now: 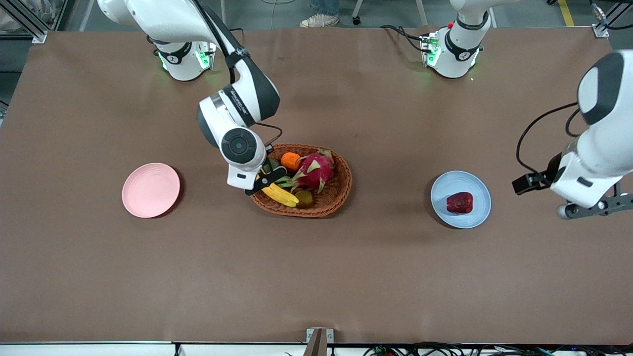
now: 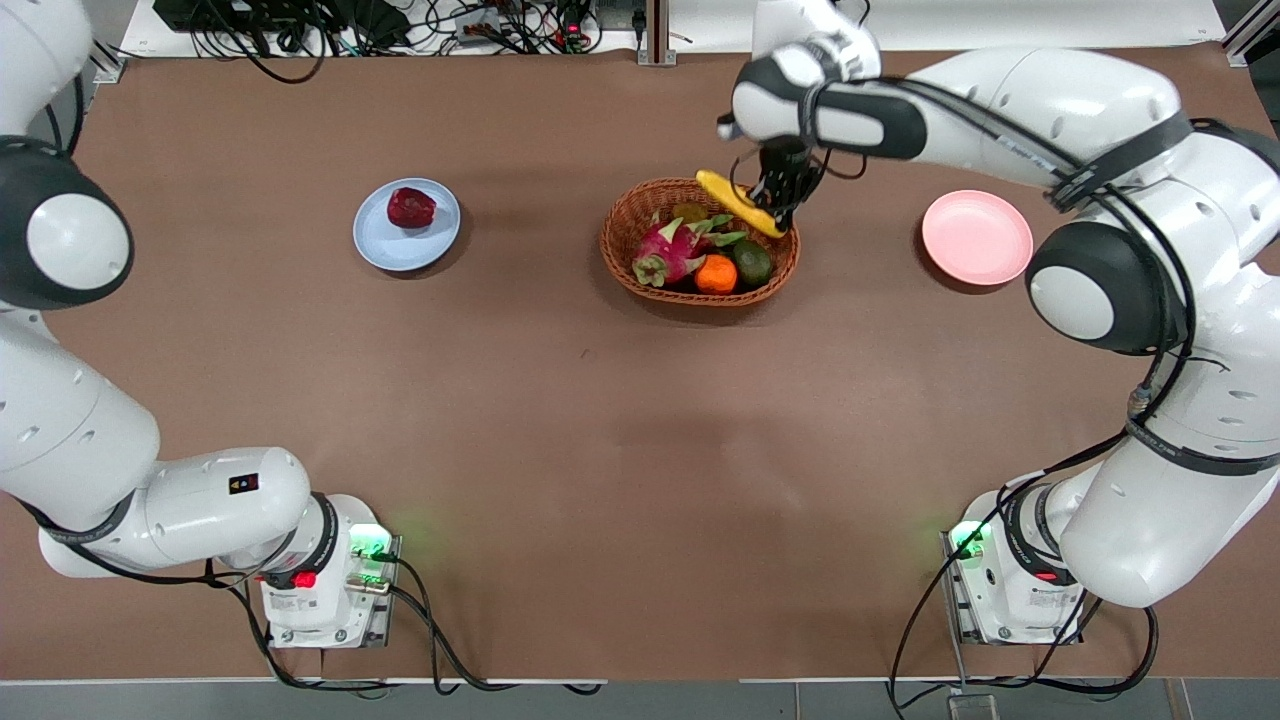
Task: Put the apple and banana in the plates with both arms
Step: 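Lift the banana with the right gripper while the left gripper withdraws, then lower the banana onto the pink plate and open the right gripper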
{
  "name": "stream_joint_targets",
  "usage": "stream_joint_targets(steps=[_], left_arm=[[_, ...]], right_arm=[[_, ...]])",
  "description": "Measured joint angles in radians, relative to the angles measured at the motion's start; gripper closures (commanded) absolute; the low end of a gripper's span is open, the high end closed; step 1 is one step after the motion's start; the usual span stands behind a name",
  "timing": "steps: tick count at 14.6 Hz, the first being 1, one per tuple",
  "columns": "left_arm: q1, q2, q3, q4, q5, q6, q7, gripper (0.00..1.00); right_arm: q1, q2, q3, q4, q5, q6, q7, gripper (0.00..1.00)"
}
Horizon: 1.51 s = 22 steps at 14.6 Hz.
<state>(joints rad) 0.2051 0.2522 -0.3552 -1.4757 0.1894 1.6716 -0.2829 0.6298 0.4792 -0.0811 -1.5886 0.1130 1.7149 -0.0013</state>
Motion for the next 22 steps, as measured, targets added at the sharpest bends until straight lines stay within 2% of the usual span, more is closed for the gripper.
stream_joint_targets(steps=[3, 7, 11, 13, 16, 22], left_arm=[[0.011, -0.072, 0.0, 0.001, -0.036, -0.073, 0.069, 0.0], [-0.003, -0.159, 0.014, -0.005, -0.114, -0.126, 0.13, 0.0], [-0.155, -0.232, 0.18, -0.053, -0.161, -0.16, 0.162, 0.0], [-0.211, -0.245, 0.223, -0.061, -0.163, -0.184, 0.163, 0.0], [-0.22, -0.251, 0.229, -0.065, -0.187, -0.189, 0.162, 0.0], [-0.219, -0.251, 0.23, -0.067, -0.198, -0.189, 0.163, 0.0]], right_arm=[[-0.061, -0.025, -0.004, 0.1, 0.0, -0.155, 0.014, 1.0], [-0.231, -0.05, -0.011, 0.122, -0.002, -0.193, 0.013, 1.0], [-0.457, -0.045, -0.017, 0.085, -0.004, -0.193, -0.007, 1.0], [-0.541, -0.042, -0.017, 0.049, -0.004, -0.193, -0.015, 1.0], [-0.598, -0.037, -0.016, -0.021, -0.012, -0.168, -0.015, 1.0], [-0.625, -0.056, -0.016, -0.126, -0.041, -0.148, -0.013, 0.98]])
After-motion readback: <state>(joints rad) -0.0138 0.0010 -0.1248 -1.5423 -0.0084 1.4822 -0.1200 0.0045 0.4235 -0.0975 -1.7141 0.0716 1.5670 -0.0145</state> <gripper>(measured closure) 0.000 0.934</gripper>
